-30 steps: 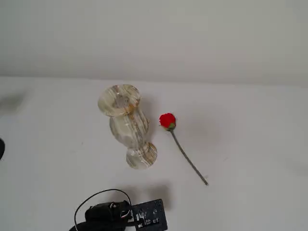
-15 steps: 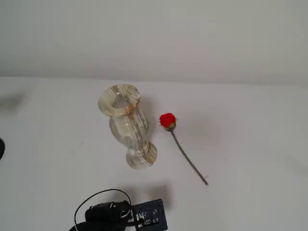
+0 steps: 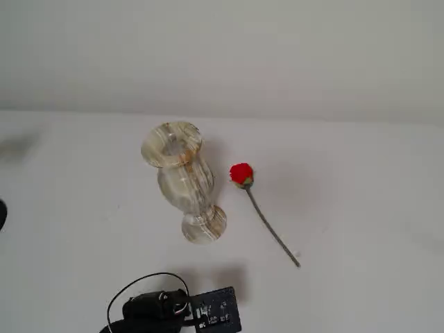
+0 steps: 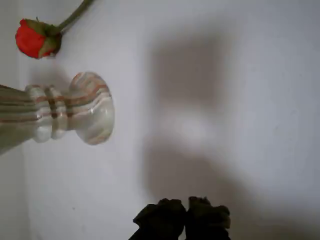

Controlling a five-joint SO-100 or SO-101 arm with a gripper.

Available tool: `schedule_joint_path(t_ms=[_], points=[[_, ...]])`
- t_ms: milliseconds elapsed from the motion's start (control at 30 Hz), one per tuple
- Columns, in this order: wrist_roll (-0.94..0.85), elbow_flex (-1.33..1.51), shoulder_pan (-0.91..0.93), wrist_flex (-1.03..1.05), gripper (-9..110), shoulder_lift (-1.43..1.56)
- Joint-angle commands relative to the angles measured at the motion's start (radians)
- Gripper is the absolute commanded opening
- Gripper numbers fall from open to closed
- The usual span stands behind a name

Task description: Pick up rose from vase and place it onto the table

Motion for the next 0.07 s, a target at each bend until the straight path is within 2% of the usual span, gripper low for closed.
schedule_joint_path(t_ms=[0,33], points=[[0.006,-0.005,0.0,-0.018,0,0.009],[0.006,-0.005,0.0,-0.018,0,0.009]])
